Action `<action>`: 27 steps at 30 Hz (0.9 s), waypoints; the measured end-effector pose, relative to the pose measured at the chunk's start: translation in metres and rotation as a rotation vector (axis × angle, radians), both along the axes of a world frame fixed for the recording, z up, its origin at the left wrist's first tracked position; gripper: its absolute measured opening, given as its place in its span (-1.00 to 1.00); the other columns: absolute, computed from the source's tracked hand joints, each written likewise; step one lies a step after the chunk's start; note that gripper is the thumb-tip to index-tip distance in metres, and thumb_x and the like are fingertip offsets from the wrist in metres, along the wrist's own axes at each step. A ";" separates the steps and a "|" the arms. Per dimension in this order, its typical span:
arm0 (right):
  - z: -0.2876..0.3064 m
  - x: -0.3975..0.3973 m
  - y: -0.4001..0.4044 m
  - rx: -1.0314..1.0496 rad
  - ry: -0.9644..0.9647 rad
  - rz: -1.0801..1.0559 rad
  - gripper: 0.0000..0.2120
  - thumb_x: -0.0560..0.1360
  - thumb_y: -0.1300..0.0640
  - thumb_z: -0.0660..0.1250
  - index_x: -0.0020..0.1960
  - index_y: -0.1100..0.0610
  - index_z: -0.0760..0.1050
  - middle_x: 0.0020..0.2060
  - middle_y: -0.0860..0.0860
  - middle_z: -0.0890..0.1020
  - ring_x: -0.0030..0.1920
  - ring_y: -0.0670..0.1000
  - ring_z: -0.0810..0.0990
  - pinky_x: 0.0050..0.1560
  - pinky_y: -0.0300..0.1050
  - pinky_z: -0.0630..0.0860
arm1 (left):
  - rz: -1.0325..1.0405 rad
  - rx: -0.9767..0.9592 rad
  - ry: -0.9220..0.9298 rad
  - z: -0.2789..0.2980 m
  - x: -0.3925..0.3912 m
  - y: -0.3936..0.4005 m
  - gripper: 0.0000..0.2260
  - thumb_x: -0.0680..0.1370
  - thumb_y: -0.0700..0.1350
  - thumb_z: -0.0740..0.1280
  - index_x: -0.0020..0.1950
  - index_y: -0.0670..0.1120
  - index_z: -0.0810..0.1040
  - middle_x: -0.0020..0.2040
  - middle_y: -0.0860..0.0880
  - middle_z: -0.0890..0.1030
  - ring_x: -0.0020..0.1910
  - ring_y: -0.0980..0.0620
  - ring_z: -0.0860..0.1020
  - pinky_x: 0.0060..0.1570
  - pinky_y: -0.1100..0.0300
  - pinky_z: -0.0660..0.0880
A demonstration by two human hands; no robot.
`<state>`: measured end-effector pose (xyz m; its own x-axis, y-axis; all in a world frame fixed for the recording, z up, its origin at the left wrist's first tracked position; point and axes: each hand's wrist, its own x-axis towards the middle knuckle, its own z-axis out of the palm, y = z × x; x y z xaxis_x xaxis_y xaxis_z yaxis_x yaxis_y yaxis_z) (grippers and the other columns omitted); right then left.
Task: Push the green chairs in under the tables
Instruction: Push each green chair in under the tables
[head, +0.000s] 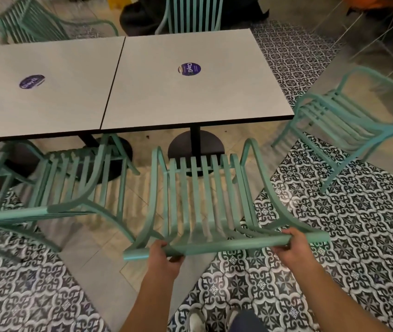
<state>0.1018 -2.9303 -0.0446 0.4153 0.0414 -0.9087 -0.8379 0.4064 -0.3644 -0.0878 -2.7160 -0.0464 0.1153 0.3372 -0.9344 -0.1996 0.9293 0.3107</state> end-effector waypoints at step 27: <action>-0.012 0.142 0.076 -0.007 0.052 0.103 -0.93 0.50 0.30 0.25 -0.04 0.23 0.36 0.25 0.27 0.43 0.25 0.26 0.45 0.29 0.21 0.43 | -0.018 0.033 0.104 0.001 0.131 0.076 -0.72 0.53 -0.25 0.26 0.21 -0.22 0.29 -0.05 -0.24 0.46 0.15 -0.27 0.49 0.11 -0.12 0.51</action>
